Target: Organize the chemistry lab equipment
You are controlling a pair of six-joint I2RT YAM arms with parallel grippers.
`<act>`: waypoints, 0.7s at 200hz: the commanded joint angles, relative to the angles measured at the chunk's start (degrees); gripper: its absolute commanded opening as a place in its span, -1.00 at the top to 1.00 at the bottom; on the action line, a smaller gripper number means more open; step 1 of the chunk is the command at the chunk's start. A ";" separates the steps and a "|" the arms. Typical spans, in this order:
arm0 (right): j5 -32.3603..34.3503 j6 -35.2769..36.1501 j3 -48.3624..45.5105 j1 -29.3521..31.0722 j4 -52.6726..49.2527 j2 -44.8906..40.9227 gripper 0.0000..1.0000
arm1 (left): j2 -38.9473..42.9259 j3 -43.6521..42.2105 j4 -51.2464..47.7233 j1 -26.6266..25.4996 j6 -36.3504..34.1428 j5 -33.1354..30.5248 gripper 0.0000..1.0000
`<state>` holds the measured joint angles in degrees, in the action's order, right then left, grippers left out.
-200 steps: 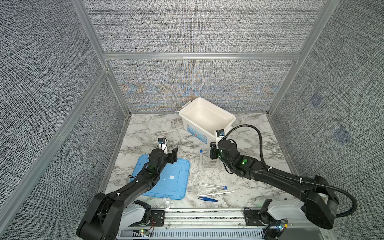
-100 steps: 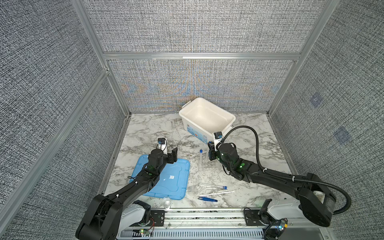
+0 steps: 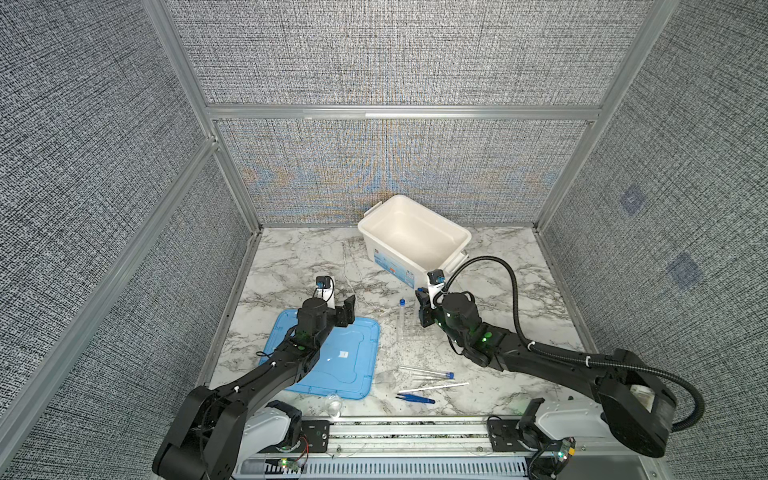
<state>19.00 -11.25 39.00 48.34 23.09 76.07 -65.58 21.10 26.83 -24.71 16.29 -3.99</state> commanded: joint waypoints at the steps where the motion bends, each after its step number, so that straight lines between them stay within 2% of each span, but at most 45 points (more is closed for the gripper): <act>1: -1.28 1.12 -0.58 0.11 2.95 0.08 0.72 | 0.25 0.09 0.97 -0.07 -0.82 -0.40 -0.59; 54: -4.38 6.53 -5.26 1.03 11.59 0.81 0.71 | 0.37 -0.19 0.97 -0.05 -0.85 -0.81 -0.59; 140: -3.20 6.19 -8.18 1.58 14.02 0.28 0.69 | 0.48 -0.10 0.86 -0.07 -1.08 -0.91 -0.59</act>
<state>15.44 -5.23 31.00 49.80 34.52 76.64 -65.19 20.95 26.89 -24.71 16.03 -4.54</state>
